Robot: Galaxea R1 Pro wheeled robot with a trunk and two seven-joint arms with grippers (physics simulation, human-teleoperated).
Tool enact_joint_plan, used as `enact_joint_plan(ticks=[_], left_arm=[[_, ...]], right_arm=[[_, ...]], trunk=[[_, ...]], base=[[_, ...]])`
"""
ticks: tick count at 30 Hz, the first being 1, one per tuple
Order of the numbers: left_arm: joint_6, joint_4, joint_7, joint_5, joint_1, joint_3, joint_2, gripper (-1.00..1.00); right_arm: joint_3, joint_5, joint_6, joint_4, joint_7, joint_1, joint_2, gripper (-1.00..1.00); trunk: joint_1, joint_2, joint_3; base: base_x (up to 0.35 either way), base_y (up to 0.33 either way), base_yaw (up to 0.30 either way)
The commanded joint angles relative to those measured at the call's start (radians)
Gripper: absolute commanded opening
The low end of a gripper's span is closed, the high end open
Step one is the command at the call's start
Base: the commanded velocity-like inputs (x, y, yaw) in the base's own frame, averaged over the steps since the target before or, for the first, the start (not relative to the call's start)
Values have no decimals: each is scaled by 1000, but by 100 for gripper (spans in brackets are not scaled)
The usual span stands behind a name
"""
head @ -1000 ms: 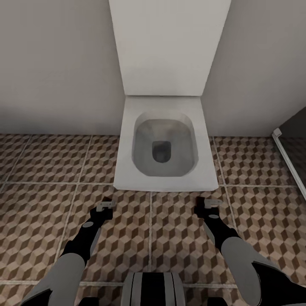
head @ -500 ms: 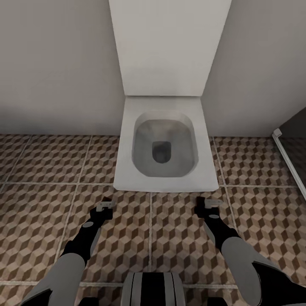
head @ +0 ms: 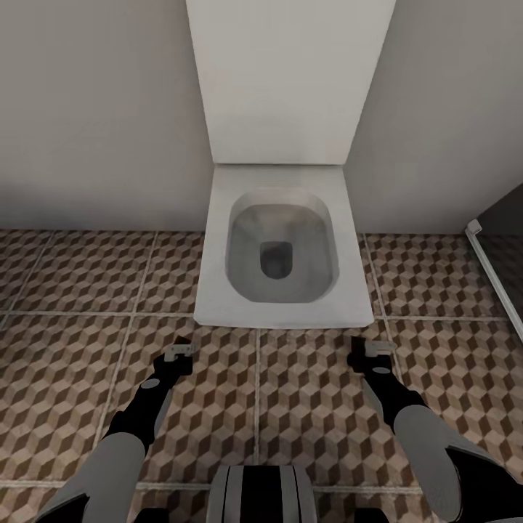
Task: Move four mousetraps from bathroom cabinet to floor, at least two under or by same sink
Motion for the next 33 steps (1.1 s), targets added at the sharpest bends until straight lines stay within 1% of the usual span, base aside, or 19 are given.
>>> enact_joint_plan(ticks=[1, 33], left_arm=[[-1, -1, -13, -8, -1, 9, -2, -100], [-2, -1, -22, -6, 0, 12, 0, -100]], right_arm=[[-5, 8, 3, 0, -2, 0, 1, -100], [-5, 9, 3, 1, -2, 0, 2, -100]], trunk=[[0, 0, -1], [0, 0, -1]], base=[[0, 0, 0], [0, -4, 0]])
